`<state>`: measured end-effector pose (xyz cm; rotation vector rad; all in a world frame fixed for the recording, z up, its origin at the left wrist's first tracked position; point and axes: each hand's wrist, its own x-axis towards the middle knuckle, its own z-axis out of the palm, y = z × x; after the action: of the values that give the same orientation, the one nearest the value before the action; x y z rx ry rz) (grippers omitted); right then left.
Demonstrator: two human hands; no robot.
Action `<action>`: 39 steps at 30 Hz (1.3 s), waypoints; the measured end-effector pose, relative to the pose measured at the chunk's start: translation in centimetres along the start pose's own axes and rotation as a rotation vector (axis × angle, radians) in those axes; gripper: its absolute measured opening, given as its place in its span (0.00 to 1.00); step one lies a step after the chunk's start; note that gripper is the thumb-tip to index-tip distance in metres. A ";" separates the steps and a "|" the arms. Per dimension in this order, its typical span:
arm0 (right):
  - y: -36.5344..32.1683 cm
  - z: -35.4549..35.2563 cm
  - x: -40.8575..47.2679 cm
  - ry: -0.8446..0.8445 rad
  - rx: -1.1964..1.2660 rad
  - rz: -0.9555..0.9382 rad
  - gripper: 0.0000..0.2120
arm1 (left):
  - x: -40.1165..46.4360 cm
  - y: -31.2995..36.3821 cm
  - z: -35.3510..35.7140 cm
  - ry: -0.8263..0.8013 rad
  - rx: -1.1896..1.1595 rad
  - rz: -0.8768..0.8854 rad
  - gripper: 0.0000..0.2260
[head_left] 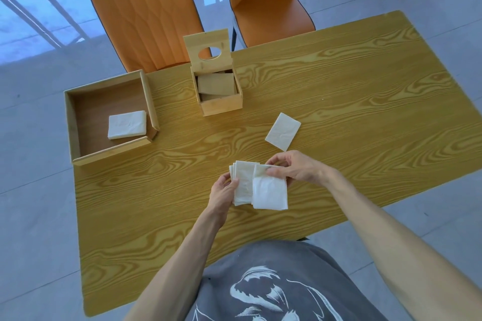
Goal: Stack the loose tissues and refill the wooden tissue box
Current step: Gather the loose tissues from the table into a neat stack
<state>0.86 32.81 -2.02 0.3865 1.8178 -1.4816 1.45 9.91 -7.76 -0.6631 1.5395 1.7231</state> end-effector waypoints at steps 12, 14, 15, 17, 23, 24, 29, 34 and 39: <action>1.2 4.6 4.5 0.188 -0.045 -0.082 0.07 | -0.3 0.5 -0.7 -0.050 -0.070 -0.061 0.12; 1.2 4.8 4.7 0.247 -0.083 -0.105 0.08 | -0.2 0.5 -0.6 -0.051 -0.070 -0.066 0.12; 1.2 4.9 4.8 0.275 -0.109 -0.113 0.09 | -0.2 0.6 -0.6 -0.050 -0.067 -0.066 0.13; 1.2 5.0 5.0 0.326 -0.194 -0.125 0.09 | -0.1 0.7 -0.5 -0.048 -0.046 -0.059 0.14; 1.2 4.8 5.5 0.501 -0.372 -0.141 0.16 | 0.4 0.8 0.0 0.025 0.058 0.008 0.19; 1.1 4.4 5.6 0.568 -0.380 -0.150 0.16 | 0.5 0.9 0.0 0.036 0.053 0.016 0.19; 0.4 1.2 6.6 0.798 -0.613 -0.127 0.14 | 0.8 1.4 -0.2 0.088 0.021 0.022 0.19; 0.0 0.9 6.7 0.735 -0.832 -0.191 0.12 | 1.0 1.6 -0.4 0.119 -0.004 0.024 0.20; 0.5 2.1 5.9 0.727 -0.818 -0.205 0.13 | 1.0 1.3 -0.5 0.139 -0.021 0.028 0.21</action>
<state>-2.03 29.70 -6.69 0.3412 2.9121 -0.5997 -0.23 9.53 -7.77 -0.7895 1.6337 1.7471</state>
